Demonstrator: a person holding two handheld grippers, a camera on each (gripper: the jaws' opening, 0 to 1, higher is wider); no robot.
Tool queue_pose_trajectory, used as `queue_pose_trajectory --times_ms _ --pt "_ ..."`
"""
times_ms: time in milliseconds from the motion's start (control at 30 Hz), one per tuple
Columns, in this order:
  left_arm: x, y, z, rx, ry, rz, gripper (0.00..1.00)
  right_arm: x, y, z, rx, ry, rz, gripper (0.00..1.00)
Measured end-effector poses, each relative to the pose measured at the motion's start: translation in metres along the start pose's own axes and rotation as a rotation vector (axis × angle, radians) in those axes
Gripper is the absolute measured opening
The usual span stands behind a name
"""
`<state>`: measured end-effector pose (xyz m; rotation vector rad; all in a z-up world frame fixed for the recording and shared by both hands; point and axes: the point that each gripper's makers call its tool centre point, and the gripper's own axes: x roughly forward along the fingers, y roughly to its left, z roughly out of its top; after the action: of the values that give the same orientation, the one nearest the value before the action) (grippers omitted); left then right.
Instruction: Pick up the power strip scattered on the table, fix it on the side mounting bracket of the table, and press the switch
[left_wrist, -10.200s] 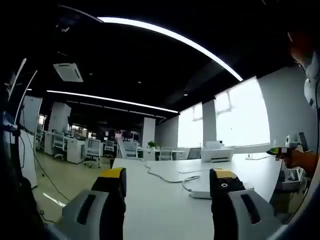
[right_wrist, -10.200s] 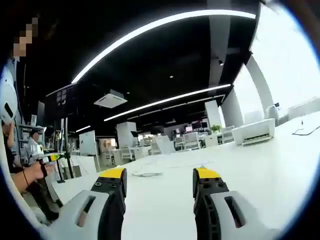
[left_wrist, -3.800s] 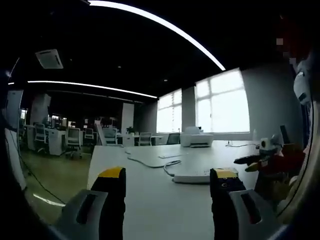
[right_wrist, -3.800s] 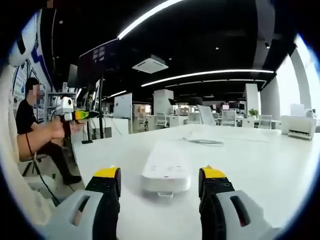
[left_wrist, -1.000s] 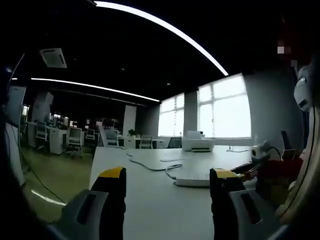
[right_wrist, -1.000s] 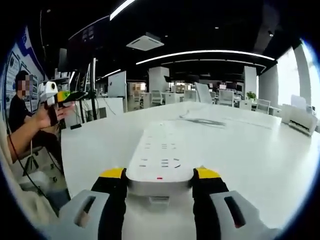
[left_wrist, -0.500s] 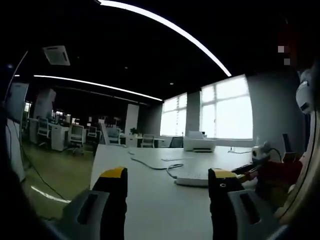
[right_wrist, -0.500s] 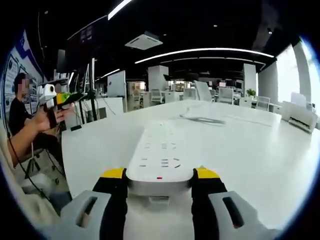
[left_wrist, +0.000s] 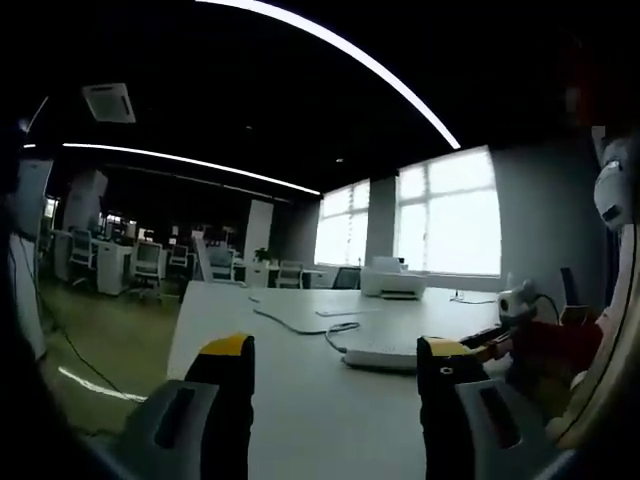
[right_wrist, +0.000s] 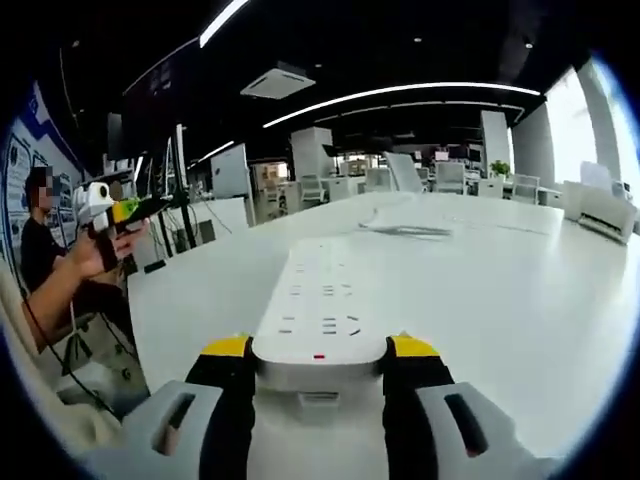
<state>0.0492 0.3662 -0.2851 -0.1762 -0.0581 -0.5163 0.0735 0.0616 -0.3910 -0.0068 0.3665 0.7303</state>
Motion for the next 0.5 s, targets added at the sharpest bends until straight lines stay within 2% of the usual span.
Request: queue_pose_trajectory --times_ms 67,133,300,400,500 --pt "0.002 0.0 0.002 -0.048 -0.011 0.007 0.69 0.0 0.0 0.0 0.003 0.007 0.002 0.45" --pt "0.005 -0.002 0.004 -0.056 -0.008 0.001 0.69 0.0 0.001 0.0 0.004 0.013 0.003 0.45" --pt "0.014 -0.002 -0.002 -0.058 0.048 0.025 0.69 0.0 0.001 -0.001 0.048 0.023 0.018 0.45" --pt "0.016 -0.003 -0.012 -0.048 0.109 0.027 0.72 0.0 0.001 -0.001 0.062 0.028 0.025 0.46" --pt "0.019 -0.006 -0.013 -0.026 0.123 0.028 0.72 0.0 0.001 -0.001 0.086 0.04 0.033 0.46"
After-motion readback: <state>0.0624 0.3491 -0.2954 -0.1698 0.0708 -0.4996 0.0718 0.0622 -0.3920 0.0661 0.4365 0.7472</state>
